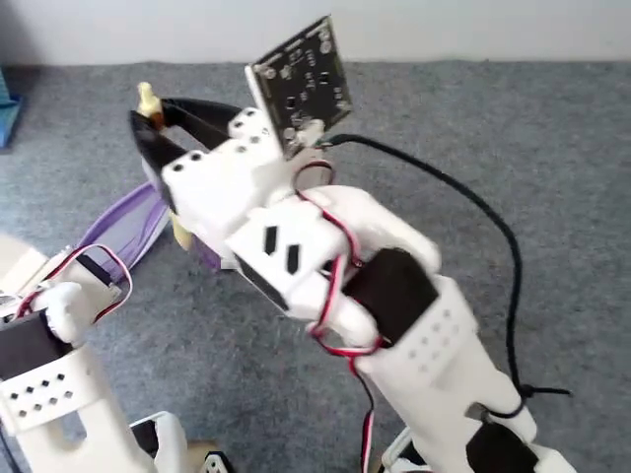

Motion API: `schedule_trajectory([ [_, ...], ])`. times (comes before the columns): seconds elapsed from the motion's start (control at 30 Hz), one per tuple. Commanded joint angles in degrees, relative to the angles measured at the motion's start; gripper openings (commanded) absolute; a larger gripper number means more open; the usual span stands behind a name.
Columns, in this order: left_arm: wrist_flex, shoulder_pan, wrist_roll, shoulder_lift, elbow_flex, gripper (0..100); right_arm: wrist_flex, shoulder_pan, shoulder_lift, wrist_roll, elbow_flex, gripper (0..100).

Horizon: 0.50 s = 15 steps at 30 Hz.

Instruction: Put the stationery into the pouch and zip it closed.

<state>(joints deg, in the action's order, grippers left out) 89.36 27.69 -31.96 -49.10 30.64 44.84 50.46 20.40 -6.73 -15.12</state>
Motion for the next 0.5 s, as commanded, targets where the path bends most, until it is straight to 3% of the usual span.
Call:
schedule_trajectory([
  [0.0,-1.1,-0.2,-0.5,0.4,0.0,1,-12.3,1.9,1.8,4.6,4.7,0.8],
  [0.17,-1.1,-0.2,-0.5,0.4,0.0,1,-22.4,5.6,1.7,10.0,12.9,0.8],
  [0.47,-1.1,-0.2,-0.5,0.4,0.0,1,-29.7,7.3,1.7,10.5,18.2,0.8],
])
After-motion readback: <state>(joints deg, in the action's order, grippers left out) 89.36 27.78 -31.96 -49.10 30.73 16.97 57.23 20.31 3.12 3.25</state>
